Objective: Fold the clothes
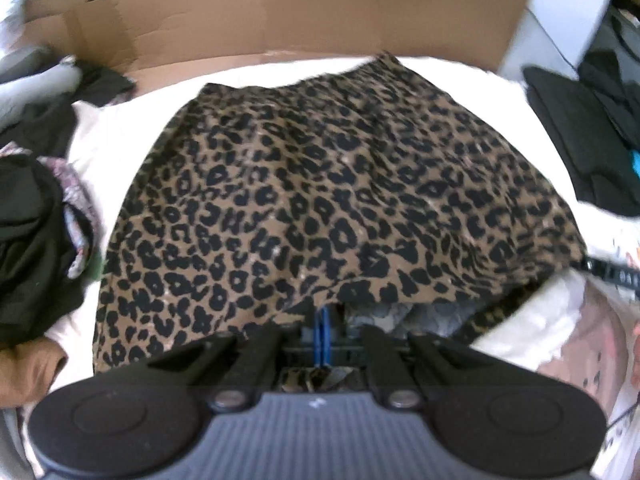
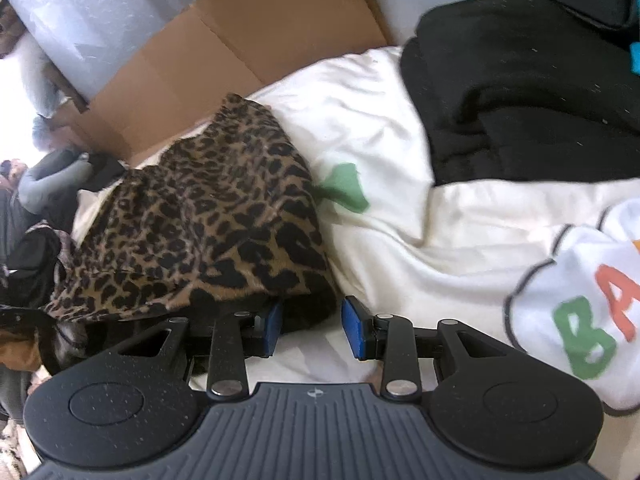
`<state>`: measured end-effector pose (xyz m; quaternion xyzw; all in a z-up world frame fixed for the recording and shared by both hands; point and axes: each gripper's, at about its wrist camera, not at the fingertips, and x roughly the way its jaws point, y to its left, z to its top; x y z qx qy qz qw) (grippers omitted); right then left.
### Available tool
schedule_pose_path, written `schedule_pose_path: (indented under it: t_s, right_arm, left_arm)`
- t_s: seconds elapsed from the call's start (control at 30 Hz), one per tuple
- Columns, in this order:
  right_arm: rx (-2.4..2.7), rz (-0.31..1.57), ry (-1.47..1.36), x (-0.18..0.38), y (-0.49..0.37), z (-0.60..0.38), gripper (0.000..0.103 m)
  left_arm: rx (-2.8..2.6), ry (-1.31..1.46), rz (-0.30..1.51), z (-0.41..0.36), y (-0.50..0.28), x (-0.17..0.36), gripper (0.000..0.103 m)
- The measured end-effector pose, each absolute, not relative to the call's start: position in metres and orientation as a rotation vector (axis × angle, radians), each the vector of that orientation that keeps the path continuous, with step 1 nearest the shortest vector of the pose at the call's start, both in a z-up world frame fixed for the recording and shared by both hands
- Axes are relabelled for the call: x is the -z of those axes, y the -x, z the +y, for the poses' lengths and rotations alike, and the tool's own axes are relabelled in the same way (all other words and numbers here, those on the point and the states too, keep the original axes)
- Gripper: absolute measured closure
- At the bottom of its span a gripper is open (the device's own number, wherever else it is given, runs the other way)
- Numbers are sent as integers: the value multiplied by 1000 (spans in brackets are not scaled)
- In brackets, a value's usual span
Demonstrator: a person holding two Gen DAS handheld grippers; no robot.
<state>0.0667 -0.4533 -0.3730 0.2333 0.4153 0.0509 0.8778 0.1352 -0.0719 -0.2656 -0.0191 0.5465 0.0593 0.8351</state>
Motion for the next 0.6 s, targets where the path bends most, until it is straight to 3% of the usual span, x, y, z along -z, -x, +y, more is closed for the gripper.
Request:
schedule_pose_path:
  t_s: [0.3, 0.33, 0.37, 0.6]
  right_arm:
    - [-120, 863, -539, 393, -86, -441, 65]
    - [-116, 862, -530, 394, -87, -440, 86]
    - [-107, 868, -513, 394, -87, -440, 101]
    - [-72, 856, -423, 369, -84, -452, 102]
  left_arm:
    - [-190, 66, 1136, -50, -140, 260, 101]
    - [-194, 71, 1135, -49, -140, 259, 101]
    - [-194, 75, 1134, -48, -139, 259, 101]
    - [-177, 109, 1130, -56, -132, 255, 101]
